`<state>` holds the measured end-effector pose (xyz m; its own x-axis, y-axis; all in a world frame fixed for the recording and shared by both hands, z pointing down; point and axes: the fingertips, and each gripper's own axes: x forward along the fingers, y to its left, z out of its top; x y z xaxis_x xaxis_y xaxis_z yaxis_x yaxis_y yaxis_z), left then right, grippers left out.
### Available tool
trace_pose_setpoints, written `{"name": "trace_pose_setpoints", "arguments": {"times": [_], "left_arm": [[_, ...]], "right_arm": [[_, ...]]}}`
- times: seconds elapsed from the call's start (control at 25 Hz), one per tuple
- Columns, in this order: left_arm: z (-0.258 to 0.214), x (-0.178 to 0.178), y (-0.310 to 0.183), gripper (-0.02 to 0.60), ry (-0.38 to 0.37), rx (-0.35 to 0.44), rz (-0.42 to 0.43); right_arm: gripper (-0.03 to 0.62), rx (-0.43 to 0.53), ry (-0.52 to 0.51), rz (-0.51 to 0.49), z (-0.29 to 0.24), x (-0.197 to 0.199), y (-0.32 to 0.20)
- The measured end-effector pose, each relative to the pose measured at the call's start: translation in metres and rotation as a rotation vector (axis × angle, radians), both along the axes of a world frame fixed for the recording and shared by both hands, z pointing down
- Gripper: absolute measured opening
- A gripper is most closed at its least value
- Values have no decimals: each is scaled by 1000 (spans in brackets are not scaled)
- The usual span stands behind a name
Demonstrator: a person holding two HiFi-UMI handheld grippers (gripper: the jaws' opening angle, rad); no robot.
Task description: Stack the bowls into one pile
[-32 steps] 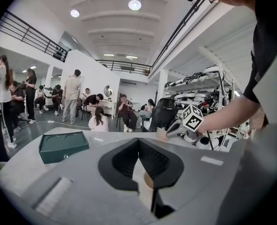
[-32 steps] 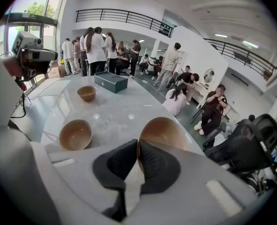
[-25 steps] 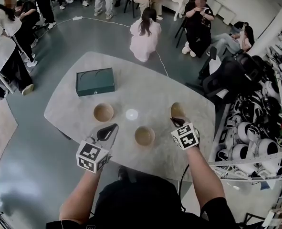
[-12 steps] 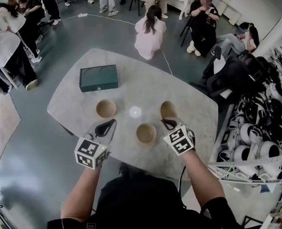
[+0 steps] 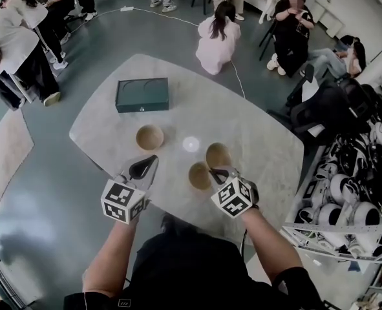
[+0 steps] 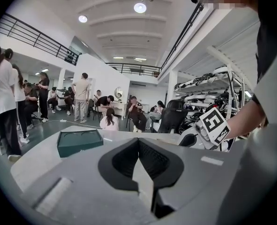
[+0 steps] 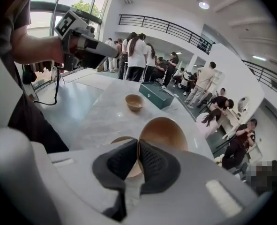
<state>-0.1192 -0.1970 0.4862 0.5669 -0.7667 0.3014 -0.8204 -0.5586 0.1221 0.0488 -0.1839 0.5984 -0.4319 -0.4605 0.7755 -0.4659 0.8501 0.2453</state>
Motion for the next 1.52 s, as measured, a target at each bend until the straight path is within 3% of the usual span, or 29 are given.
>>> {"name": "trace_pose_setpoints", "arguments": {"times": [0.32, 0.84, 1.04, 1.12, 1.28, 1.52], "left_arm": [[11, -3, 10, 11, -12, -24, -33], [24, -9, 28, 11, -14, -71, -55], [25, -8, 26, 11, -24, -67, -44], [25, -8, 25, 11, -22, -63, -45], [25, -10, 24, 11, -16, -63, -42], [21, -11, 17, 11, -17, -48, -27]], "right_arm": [[17, -60, 57, -85, 43, -16, 25], [17, -117, 117, -109, 77, -28, 41], [25, -120, 99, -68, 81, -29, 36], [66, -130, 83, -54, 80, -30, 36], [91, -152, 41, -29, 72, -33, 38], [100, -149, -24, 20, 51, -31, 34]]}}
